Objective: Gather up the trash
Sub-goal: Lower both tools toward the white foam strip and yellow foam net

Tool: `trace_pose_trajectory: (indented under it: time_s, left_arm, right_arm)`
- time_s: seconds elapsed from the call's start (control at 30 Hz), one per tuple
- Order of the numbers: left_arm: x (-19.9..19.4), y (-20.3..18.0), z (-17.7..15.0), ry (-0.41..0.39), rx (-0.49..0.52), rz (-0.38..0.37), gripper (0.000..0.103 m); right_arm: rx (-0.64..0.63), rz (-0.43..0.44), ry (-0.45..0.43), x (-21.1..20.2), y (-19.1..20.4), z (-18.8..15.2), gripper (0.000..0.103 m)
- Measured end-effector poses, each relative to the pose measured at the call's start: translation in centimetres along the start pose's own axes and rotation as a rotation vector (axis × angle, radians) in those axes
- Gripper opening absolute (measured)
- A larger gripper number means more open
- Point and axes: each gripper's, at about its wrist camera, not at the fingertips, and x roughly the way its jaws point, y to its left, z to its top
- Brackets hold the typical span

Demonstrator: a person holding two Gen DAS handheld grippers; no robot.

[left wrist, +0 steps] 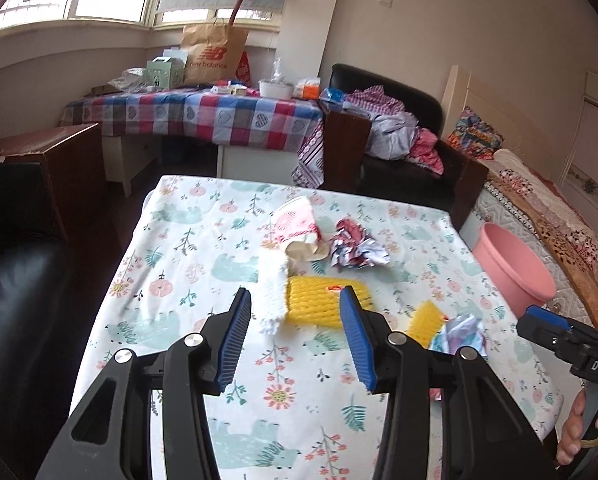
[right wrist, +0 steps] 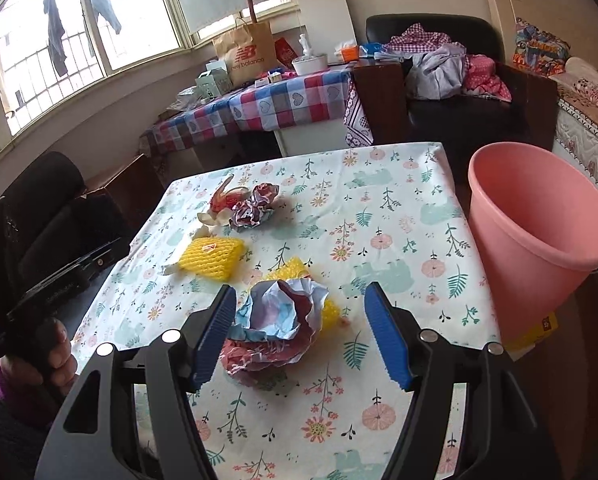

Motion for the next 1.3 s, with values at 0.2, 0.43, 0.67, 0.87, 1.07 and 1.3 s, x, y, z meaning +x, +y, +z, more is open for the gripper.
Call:
trace_pose_trajectory:
  time_s: [0.2, 0.43, 0.67, 0.87, 1.07, 1.3]
  left_arm:
    - [2.4, -0.2, -0.3, 0.059, 0.006, 0.012, 0.045]
    - [4.5, -1.2, 0.3, 0.097, 0.001, -0.02, 0.045]
    - [5.4, -3.1, 0.2, 0.114, 0.007, -0.059, 0.045]
    - [5.2, -5.4, 0.7, 0.102, 0.034, -0.109, 0.045]
    - [4.6, -6.9, 0.6, 0.085, 0.075, -0.144, 0.045]
    - [4.6, -7.0, 0.4, 0.092, 0.083, -0.143, 0.045]
  right_arm:
    - [-0.039, -0.013, 0.005, 0.2, 0.5, -0.2, 0.067]
    - [-0.056, -0.055, 0.002, -0.8, 0.3, -0.6, 0.067]
    - [-0.07, -0.064, 0.006, -2.0, 0.3, -1.5, 0.067]
    - [-0.068, -0.071, -0.015, -3.4, 0.1, -2.1, 0.067]
    - [-0.048, -0.058, -0.026, -3.9, -0.1, -2.3, 0.067]
    - [-0.061, -0.043, -0.032, -4.3, 0.3, -2.5, 0.067]
